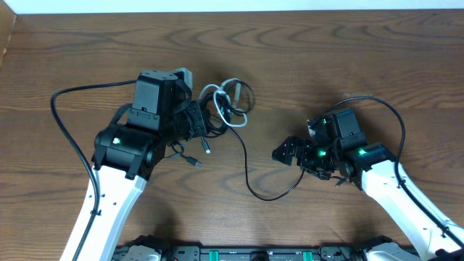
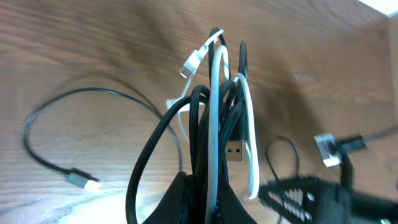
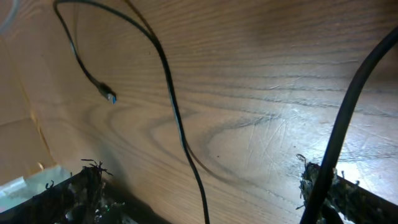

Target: Untangle cables

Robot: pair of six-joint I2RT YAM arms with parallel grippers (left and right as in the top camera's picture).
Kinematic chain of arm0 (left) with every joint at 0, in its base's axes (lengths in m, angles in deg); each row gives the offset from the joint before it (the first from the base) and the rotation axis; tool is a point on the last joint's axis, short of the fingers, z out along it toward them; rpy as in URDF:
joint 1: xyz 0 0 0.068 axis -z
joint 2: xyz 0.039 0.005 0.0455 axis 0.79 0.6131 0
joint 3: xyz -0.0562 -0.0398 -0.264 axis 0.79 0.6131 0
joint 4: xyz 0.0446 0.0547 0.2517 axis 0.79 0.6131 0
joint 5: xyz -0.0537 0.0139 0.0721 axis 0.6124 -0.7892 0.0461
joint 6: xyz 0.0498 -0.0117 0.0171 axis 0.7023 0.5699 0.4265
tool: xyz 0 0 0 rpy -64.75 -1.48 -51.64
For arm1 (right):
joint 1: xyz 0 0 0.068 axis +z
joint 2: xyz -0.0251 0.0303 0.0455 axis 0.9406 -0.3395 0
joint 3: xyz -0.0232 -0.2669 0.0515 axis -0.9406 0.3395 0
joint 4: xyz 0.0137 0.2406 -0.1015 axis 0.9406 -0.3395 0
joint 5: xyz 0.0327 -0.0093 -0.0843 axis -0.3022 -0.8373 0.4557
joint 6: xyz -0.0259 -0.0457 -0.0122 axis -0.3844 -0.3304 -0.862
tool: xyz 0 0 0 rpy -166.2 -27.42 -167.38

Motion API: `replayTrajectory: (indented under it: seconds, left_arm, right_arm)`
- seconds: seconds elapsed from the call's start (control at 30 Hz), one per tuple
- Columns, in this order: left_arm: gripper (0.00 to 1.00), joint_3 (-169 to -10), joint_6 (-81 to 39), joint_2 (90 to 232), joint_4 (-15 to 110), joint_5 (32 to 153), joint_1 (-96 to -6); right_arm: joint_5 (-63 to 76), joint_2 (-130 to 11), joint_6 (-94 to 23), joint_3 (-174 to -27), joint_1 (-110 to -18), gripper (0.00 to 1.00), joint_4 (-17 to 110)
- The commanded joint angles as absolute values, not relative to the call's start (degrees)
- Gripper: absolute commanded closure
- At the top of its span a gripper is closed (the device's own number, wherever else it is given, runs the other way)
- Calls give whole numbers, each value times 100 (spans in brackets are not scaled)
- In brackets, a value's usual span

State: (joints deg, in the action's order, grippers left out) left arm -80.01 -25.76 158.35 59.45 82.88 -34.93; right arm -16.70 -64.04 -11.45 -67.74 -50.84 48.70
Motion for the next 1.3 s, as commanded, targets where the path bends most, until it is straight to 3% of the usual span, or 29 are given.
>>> replayTrajectory:
  seconds: [0.0,0.17,0.27,0.33,0.57,0.77,0.93,1.07,1.27]
  left_arm:
    - [92,-8097,-2152,15818,5927,8620,-3515]
    - [92,-8097,-3247,15816,6187,7374,-3515]
    - [92,-8097,-3592,15822,6310,7348,-3513]
    - [92,-8097,-3549,15822,6305,7617,-3509]
    - [92,-8097,-1641,15822,6072,9967,-3511]
    - [92,-8100,-2305,15787,5221,10233,-3546]
    - [92,-8100,-2469,15781,4139,11407,-3681]
    - [92,-8097,-2657,15785,4231,10922,-3701]
    - [92,-8097,-3236,15785,5184,8915,-3703]
  right_arm:
    - [-1569,-6404,-1303,-6759,-5095,1,4877]
    - [-1285,-6404,-1303,-6759,-5095,1,4877]
    - [-1291,-6404,-1301,-6759,-5095,1,4872]
    - [-1300,-6404,-1296,-6759,-5093,1,4875]
    - [-1326,-6404,-890,-6759,-5095,1,4886]
    - [-1289,-6404,-892,-6759,-5095,1,4899]
    - [-1287,-6404,-894,-6759,-5095,1,4842]
    - [-1287,-6404,-894,-6759,-5095,1,4842]
    - [-1287,-6404,-894,-6759,-5095,1,4844]
